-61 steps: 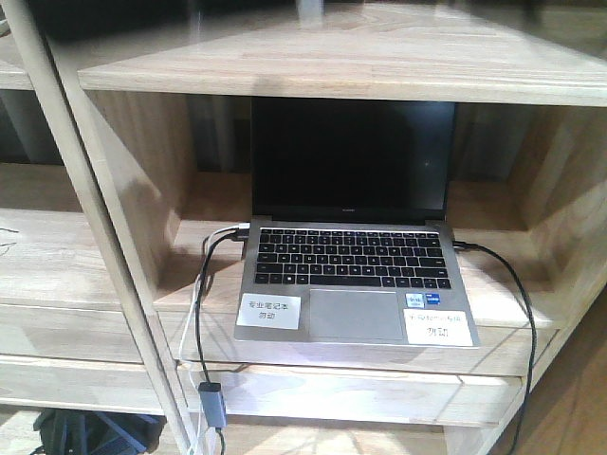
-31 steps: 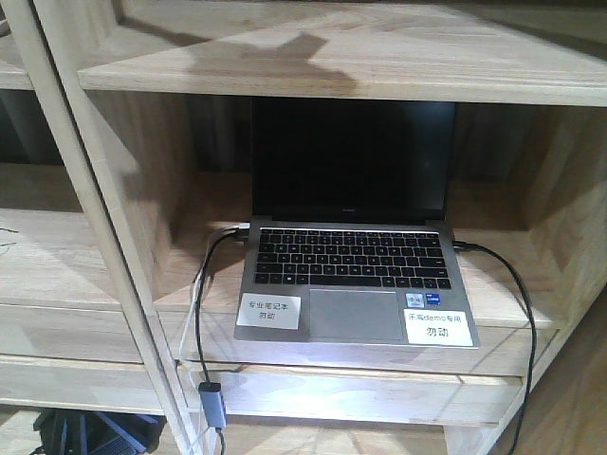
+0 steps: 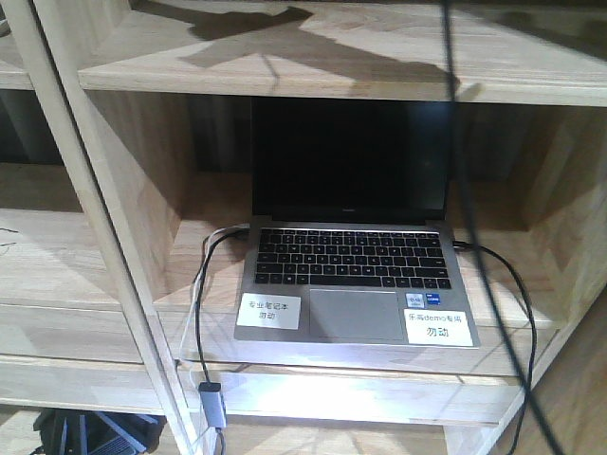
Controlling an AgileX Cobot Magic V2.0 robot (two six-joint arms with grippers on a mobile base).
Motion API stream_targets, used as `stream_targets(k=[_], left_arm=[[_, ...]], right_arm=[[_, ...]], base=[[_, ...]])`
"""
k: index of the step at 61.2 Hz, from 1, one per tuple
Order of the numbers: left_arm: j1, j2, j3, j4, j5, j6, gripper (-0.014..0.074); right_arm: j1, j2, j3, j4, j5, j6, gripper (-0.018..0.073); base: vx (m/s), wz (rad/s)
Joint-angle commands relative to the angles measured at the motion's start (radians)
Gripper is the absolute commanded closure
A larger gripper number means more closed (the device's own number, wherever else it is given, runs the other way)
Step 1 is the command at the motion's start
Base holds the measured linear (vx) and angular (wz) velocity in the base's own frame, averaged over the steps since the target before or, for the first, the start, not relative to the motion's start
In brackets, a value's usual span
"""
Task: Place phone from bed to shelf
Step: 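Lower the phone onto the upper shelf and open the right gripper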
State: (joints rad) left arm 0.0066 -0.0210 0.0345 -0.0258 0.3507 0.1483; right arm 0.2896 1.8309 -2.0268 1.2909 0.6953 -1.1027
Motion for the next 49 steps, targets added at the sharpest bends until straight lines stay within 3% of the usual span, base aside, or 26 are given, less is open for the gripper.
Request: stream_targets(k=[1,20,49], left_arm=[[-0.006,-0.004,-0.023,-0.009,-0.073,-0.006,0.0595],[-0.006,-0.004,-0.023,-0.009,-0.073,-0.006,0.0595],[-0.006,-0.004,-0.023,-0.009,-0.073,-0.006,0.0595]], right_arm=[[-0.001,-0.021,-0.037,0.024,-0.011,0.003,0.0561],[-0.001,0.036,-0.037,-0.104,0.004,0.003,0.0561],[-0.002,0.100,-0.034,-0.130,-0.034,0.003,0.0560]], base=[[0.00,0.00],[0.00,0.00],[0.00,0.00]])
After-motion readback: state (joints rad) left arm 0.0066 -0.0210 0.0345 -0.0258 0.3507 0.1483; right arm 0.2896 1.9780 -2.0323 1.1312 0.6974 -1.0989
